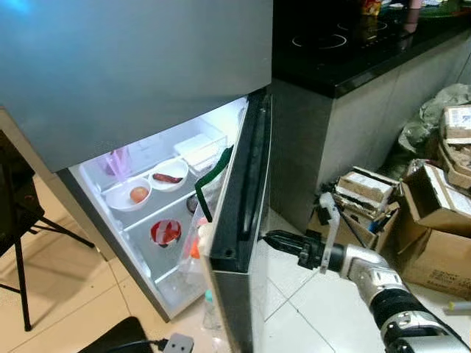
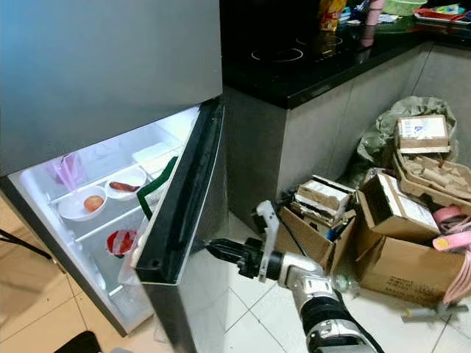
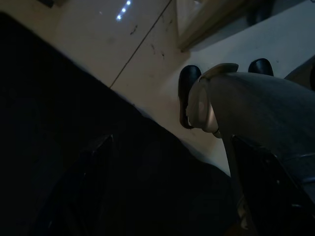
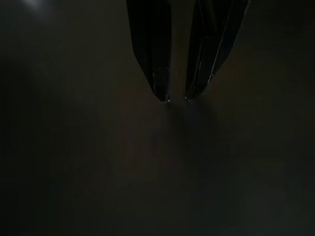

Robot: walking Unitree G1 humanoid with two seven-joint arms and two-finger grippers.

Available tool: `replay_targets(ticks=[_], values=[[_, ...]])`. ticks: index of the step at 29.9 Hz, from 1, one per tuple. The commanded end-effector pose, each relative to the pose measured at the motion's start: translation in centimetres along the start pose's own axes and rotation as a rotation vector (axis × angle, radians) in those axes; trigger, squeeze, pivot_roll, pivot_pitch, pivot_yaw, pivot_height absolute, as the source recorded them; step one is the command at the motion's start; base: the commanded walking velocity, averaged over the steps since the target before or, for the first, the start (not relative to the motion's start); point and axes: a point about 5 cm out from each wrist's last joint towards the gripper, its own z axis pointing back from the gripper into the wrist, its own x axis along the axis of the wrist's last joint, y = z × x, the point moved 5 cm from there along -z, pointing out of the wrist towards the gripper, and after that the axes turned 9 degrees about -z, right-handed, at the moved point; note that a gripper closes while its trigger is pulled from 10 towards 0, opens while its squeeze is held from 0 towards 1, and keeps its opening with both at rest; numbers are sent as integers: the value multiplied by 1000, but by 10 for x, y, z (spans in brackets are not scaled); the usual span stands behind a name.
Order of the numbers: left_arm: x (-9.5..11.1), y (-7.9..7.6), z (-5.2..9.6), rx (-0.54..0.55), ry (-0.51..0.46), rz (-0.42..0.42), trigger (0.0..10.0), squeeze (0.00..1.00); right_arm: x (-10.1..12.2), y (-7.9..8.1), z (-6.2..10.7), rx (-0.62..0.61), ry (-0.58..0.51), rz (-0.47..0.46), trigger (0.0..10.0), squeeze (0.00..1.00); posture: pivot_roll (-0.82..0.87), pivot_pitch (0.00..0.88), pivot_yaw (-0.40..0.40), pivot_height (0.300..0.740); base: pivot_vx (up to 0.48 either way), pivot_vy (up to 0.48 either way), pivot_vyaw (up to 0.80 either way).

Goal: Restocking fridge

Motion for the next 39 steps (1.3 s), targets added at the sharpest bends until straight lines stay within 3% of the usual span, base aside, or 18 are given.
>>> replay_targets(ticks=[1, 8, 21, 24, 27, 34, 38, 39], values=[[-17, -7, 2, -25, 60, -10, 10000, 0, 8, 7, -16, 24, -3, 45, 10000, 0, -6, 0, -7, 740, 0, 0, 769], [-17, -8, 1, -26, 61, -8, 10000, 0, 10, 12, -36, 3, -14, 42, 10000, 0, 3, 0, -13, 740, 0, 0, 769], [-16, -11, 0, -33, 58, -7, 10000, 0, 13, 9, -43, -62, -57, 45, 10000, 0, -3, 0, -17, 740, 0, 0, 769], [-15, -12, 0, -35, 55, -9, 10000, 0, 18, 3, -44, -118, -85, 63, 10000, 0, -5, 0, -19, 740, 0, 0, 769], [-14, -12, 0, -30, 52, -10, 10000, 0, 20, -11, -41, -249, -90, 92, 10000, 0, -2, 0, -22, 740, 0, 0, 694], [-13, -11, 0, -19, 48, -5, 10000, 0, 2, -40, -19, -486, -28, 84, 10000, 0, 1, 0, -22, 740, 0, 0, 0], [-14, -9, 0, -9, 47, 2, 10000, 0, -34, -58, 10, -635, 105, 73, 10000, 0, -2, 0, -21, 740, 0, 0, 0], [-13, -8, 0, -4, 47, 3, 10000, 0, -60, -63, 28, -696, 177, 50, 10000, 0, -3, 0, -22, 740, 0, 0, 0]])
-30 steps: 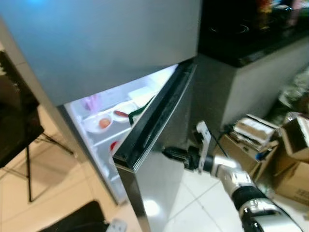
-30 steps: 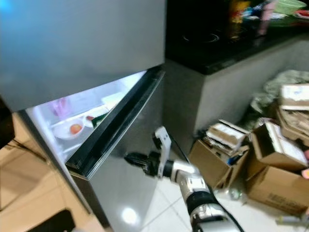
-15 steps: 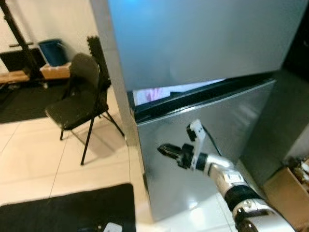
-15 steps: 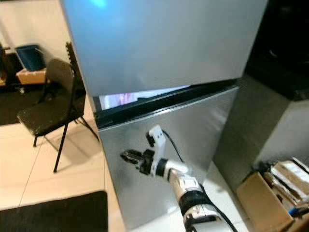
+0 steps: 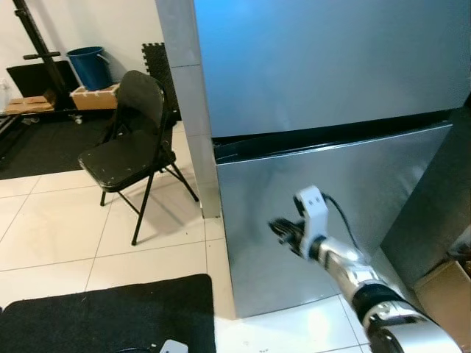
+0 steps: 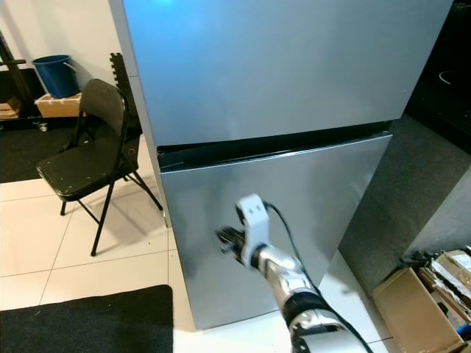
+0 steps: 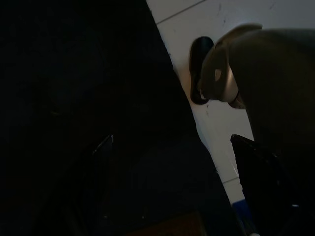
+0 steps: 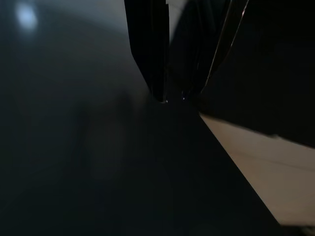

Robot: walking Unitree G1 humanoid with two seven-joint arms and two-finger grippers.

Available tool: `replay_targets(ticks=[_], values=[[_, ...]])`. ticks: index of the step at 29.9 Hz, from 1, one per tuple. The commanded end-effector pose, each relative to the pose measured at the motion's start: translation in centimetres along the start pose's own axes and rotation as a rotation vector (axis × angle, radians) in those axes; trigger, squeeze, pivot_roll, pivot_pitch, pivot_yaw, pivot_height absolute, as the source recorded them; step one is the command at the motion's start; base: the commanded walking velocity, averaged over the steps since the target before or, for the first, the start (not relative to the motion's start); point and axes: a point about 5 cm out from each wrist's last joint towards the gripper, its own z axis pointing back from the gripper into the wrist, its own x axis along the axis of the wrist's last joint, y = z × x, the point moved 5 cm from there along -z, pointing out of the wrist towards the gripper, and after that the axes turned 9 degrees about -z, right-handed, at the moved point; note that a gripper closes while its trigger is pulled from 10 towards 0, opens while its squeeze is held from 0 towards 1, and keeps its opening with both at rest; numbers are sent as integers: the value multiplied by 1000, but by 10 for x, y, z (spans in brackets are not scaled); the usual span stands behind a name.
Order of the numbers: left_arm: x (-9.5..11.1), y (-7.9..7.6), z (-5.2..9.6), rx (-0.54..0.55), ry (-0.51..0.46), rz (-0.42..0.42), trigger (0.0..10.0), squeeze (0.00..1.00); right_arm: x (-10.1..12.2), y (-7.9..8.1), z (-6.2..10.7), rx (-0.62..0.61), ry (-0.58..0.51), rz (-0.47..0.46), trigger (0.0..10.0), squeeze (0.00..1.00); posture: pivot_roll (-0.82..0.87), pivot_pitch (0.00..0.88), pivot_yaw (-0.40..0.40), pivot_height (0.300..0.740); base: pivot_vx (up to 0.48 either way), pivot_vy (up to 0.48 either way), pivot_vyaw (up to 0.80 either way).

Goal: Restocking fridge

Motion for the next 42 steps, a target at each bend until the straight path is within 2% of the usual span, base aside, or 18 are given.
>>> replay_targets(ticks=[1, 5, 9, 11, 19, 33, 36, 42], values=[[1, -10, -2, -22, -1, 6, 10000, 0, -29, -9, 8, -53, 89, 1, 10000, 0, -3, 0, -22, 740, 0, 0, 0], [3, -8, -2, -7, -10, 27, 10000, 0, -68, -31, 28, -181, 188, -17, 10000, 0, -5, 0, -19, 740, 0, 0, 0], [4, -7, -3, -5, -10, 32, 10000, 0, -76, -35, 33, -204, 210, -13, 10000, 0, -8, 0, -18, 740, 0, 0, 0], [3, -8, -3, -5, -6, 26, 10000, 0, -93, -46, 44, -267, 273, 21, 10000, 0, -10, 0, -16, 740, 0, 0, 0], [1, -5, -2, 5, -3, 22, 10000, 0, -116, -54, 60, -325, 338, 17, 10000, 0, -2, 0, -18, 740, 103, 0, 0], [0, -2, -1, 12, -1, 20, 10000, 0, -106, -53, 55, -320, 290, 1, 10000, 0, -3, 0, -13, 740, 344, 0, 0], [0, -1, -1, 20, -7, 47, 10000, 0, -98, -51, 51, -297, 252, -9, 10000, 0, -3, 0, -13, 740, 86, 0, 0], [2, -3, -1, 11, -12, 33, 10000, 0, -74, -44, 43, -198, 138, -58, 10000, 0, -2, 0, -15, 740, 0, 0, 0]])
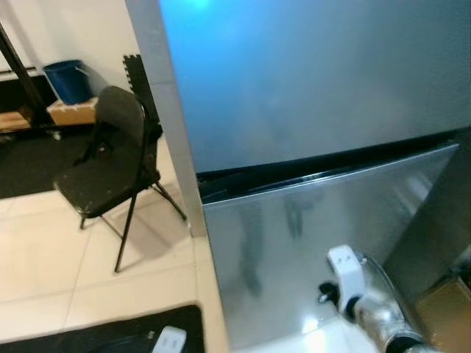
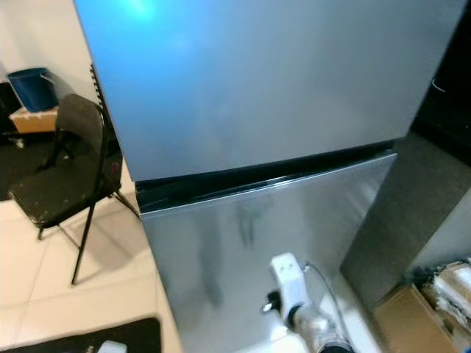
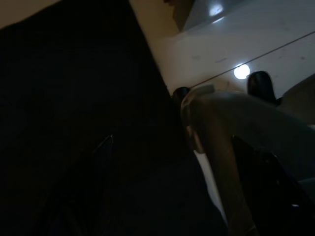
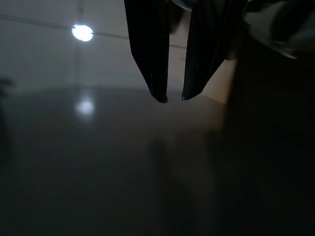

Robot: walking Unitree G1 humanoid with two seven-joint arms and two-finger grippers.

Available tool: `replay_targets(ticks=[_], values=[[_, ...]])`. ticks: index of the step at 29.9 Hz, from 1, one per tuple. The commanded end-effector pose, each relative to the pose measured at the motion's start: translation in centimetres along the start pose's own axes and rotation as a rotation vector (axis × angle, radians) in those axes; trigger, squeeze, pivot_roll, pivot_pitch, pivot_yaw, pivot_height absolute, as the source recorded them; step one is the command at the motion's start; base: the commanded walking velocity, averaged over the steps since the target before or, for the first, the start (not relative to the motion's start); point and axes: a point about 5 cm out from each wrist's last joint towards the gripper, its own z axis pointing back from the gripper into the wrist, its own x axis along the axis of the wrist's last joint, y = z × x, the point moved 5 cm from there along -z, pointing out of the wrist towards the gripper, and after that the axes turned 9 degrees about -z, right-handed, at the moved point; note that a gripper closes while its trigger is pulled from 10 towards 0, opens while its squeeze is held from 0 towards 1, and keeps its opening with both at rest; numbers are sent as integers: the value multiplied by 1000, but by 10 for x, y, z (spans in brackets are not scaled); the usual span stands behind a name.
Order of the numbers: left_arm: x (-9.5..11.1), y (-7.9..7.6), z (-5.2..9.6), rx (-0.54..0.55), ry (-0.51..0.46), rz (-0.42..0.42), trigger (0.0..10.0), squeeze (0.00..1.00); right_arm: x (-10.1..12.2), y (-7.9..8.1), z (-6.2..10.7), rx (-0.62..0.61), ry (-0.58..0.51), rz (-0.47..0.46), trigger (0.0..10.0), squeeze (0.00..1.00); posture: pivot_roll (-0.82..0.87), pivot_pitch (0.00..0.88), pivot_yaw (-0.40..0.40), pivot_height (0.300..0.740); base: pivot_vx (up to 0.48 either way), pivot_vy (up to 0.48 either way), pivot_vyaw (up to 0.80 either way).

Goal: Restocking fridge

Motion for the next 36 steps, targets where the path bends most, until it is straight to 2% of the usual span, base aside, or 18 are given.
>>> replay_targets(ticks=[1, 2, 5, 6, 8, 9, 11, 13, 18, 25, 36], values=[[-15, -14, 0, -45, 50, 9, 10000, 0, 13, 3, 2, 75, -67, -51, 10000, 0, -2, 0, -15, 740, 0, 0, 0], [-15, -14, 0, -45, 50, 9, 10000, 0, 13, 3, 2, 75, -67, -51, 10000, 0, -2, 0, -15, 740, 0, 0, 0], [-17, -15, 1, -46, 55, 8, 10000, 0, 37, 15, 7, 255, -160, -126, 10000, 0, -5, 0, -14, 740, 0, 0, 0], [-17, -15, 1, -46, 55, 8, 10000, 0, 37, 15, 7, 255, -160, -126, 10000, 0, -5, 0, -14, 740, 0, 0, 0], [-18, -15, 1, -49, 58, 3, 10000, 0, 55, 23, 16, 409, -224, -173, 10000, 0, -7, 0, -14, 740, 0, 0, 0], [-18, -15, 1, -49, 58, 3, 10000, 0, 55, 23, 16, 409, -224, -173, 10000, 0, -7, 0, -14, 740, 0, 0, 0], [-18, -16, 1, -51, 58, 0, 10000, 0, 65, 28, 23, 510, -253, -178, 10000, 0, -10, 0, -13, 740, 0, 0, 0], [-18, -16, 1, -54, 57, -3, 10000, 0, 74, 30, 27, 556, -274, -156, 10000, 0, -13, 0, -12, 740, 0, 0, 0], [-17, -16, 1, -57, 55, -7, 10000, 0, 90, 33, 27, 566, -315, -122, 10000, 0, -12, 0, -12, 740, 0, 0, 0], [-15, -16, 0, -59, 52, -14, 10000, 0, 112, 37, 20, 492, -384, -89, 10000, 0, -6, 0, -13, 740, 0, 0, 0], [-17, -18, 1, -61, 55, -9, 10000, 0, 120, 43, 11, 417, -401, -65, 10000, 0, -2, 0, -15, 740, 0, 0, 0]])
